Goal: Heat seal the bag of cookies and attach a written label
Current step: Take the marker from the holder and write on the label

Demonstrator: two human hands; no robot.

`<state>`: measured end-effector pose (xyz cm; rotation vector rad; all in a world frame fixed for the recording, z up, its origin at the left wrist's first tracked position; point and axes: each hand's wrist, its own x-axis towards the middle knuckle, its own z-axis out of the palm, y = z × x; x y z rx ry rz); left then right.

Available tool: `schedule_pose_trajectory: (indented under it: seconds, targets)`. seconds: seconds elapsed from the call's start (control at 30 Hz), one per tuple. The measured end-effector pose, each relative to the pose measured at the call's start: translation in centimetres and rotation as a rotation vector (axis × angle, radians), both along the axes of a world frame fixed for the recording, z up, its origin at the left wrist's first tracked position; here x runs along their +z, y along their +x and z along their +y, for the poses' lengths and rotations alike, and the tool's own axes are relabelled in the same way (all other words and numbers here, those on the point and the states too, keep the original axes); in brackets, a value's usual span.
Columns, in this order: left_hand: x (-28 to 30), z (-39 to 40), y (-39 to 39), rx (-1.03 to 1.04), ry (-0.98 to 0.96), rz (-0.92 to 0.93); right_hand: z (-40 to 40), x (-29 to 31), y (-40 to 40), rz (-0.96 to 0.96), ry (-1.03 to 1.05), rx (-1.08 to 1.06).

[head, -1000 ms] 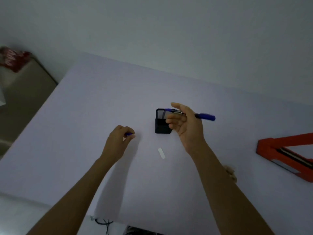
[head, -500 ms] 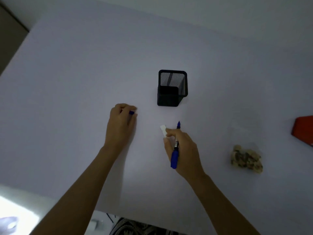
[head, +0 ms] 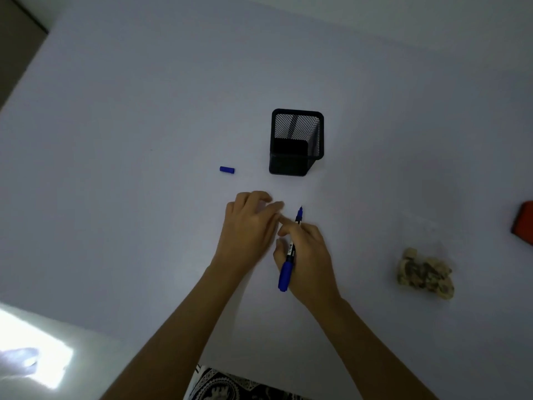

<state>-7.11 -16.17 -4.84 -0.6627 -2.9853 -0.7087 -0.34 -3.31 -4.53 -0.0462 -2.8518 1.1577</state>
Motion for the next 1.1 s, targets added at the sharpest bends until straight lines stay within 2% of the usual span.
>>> schedule_pose_trajectory:
  seconds: [0.1,0.5,0.93,1.0,1.1]
  targets:
    - [0.1,0.0,0.0,-0.011,0.012,0.017,0.0,-0.1,0.0,0.002,-0.022,0.000]
    - [0.4,0.6,-1.8,-0.054,-0.070,-0.106,-0.4,-1.0,0.1,0.019,-0.070,-0.047]
    - [0.7,1.0,-1.9,-0.080,-0.105,-0.148,-0.2,-0.2,-0.6,-0.098,-0.069,-0.112]
    - [1.0,1.1,-2.1,-0.089,-0.135,-0.192,-0.1,0.1,-0.6,-0.102,-0.064,-0.128]
    - [2.0,1.3,-2.5,-0.042,-0.079,-0.316,-0.2,0.4,-0.5,-0.075,-0.055,-0.128]
